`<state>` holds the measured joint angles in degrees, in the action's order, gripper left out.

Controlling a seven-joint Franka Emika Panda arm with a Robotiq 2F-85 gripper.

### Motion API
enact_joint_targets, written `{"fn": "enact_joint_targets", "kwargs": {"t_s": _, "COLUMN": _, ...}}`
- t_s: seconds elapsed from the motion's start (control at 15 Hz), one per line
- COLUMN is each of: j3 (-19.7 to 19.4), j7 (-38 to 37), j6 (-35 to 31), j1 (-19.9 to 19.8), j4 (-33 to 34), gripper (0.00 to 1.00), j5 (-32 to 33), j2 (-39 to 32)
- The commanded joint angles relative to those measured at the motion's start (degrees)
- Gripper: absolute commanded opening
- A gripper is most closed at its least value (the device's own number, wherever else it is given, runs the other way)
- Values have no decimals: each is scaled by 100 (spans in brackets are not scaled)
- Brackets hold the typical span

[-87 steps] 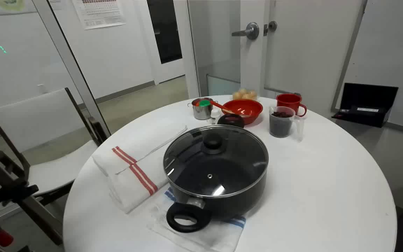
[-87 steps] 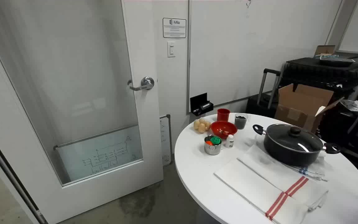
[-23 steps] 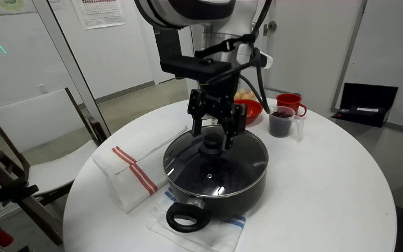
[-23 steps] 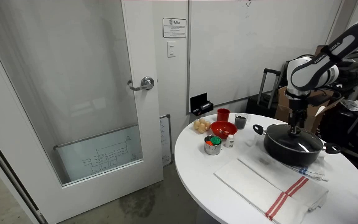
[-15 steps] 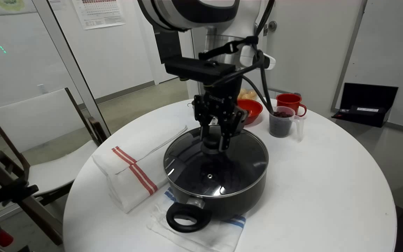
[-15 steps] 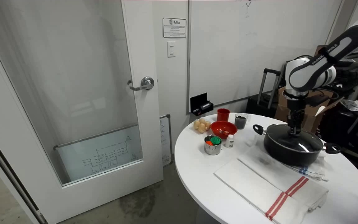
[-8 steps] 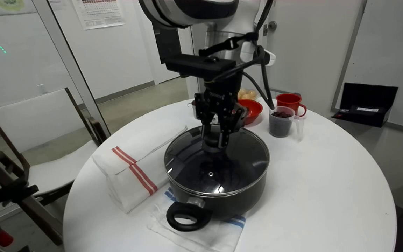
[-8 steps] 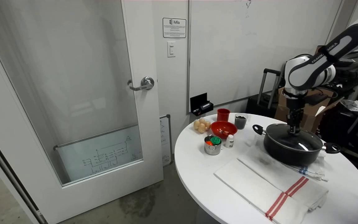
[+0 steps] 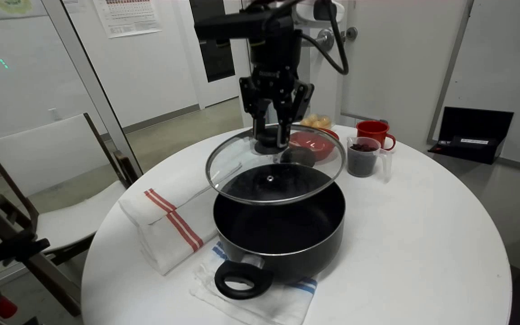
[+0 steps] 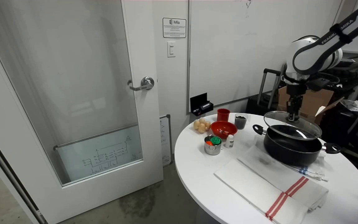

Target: Put the pot's lid on the table

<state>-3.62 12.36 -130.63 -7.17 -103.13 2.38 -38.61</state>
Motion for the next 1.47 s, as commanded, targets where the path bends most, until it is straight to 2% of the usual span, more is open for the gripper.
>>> {"fn": "enact_joint_targets", "kwargs": {"t_s": 0.0, "j3": 122, "j7": 97, "j6": 280, "j1": 188, "j4": -547, "gripper": 25, "j5": 265, "j2": 853}}
{"fn": "enact_joint_targets", "kwargs": {"t_s": 0.2, "j3": 273, "j7": 121, "j6": 629, "j1": 425, "j4": -461, "gripper": 25, "j5": 473, "j2": 1025}}
{"fn": "enact_joint_targets", "kwargs": {"t_s": 0.6, "j3": 699, "j7": 196, "j6": 1310, "j1": 920, "j4": 294, "gripper": 25, "j5": 601, "j2": 593}}
{"fn": "enact_joint_targets", "kwargs": {"t_s": 0.93, "j3": 819, "j7": 113, "j6": 1417, "j1": 1232, "j4": 1152, "gripper": 25, "j5": 590, "j2": -323}}
{"fn": "enact_joint_targets", "kwargs": {"t_s": 1.4, "j3": 778, "j7": -8, "j6": 1364, "j1": 1437, "j4": 2335, "gripper": 25, "j5": 584, "j2": -1781}}
